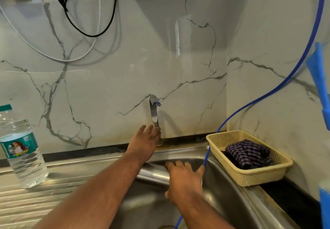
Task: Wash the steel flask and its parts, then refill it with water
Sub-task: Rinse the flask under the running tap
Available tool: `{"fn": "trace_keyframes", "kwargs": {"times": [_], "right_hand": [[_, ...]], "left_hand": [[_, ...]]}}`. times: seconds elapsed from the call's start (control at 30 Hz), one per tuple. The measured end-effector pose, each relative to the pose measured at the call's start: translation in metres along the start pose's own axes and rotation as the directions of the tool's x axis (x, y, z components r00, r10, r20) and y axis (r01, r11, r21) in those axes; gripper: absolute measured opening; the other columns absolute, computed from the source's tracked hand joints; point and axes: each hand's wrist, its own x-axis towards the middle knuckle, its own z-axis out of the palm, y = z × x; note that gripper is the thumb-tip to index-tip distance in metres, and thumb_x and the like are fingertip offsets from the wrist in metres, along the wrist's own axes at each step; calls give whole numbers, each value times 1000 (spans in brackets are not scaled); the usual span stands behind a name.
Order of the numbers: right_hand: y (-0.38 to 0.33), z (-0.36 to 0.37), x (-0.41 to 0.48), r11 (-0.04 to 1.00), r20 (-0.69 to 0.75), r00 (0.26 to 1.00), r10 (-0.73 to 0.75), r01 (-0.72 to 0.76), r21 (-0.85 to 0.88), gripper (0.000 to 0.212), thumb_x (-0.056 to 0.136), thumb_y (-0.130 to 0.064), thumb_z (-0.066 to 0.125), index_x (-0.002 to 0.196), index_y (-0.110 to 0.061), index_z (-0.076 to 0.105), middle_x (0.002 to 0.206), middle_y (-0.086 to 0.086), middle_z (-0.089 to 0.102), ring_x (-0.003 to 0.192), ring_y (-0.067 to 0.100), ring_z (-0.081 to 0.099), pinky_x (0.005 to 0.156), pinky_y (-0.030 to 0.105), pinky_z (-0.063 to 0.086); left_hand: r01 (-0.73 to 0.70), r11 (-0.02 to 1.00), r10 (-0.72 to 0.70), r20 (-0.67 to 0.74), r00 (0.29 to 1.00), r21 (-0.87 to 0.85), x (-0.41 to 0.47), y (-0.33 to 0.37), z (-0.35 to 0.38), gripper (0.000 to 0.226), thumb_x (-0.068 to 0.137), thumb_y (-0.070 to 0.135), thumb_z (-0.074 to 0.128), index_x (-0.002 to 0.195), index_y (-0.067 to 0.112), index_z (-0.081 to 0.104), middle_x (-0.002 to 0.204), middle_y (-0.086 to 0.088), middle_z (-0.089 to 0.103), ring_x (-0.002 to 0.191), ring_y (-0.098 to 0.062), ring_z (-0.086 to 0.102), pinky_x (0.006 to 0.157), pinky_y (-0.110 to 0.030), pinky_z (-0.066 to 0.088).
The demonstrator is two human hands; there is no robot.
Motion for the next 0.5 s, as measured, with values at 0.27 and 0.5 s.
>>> {"fn": "trace_keyframes", "kwargs": {"times": [0.27, 0.5], "right_hand": [[-2, -3, 0, 999, 27, 1000, -12, 13, -39, 77, 86, -27, 76, 152, -36, 36, 147, -1, 46, 141, 27, 37, 114, 73, 8], [1, -10, -5, 996, -17, 996, -83, 82, -47, 72, 87, -24, 74, 150, -38, 41, 152, 1, 41, 148, 30, 24, 110, 80, -13]], "left_hand": [[28, 996, -26, 26, 999, -89, -15, -4, 11, 83, 98, 12, 56, 162, 13, 4, 170, -10, 3, 157, -30, 1, 128, -49, 7], [149, 571, 14, 191, 981, -807, -57, 8, -13, 74, 83, 86, 41, 137, 36, 51, 137, 10, 59, 122, -11, 54, 108, -41, 45]]}}
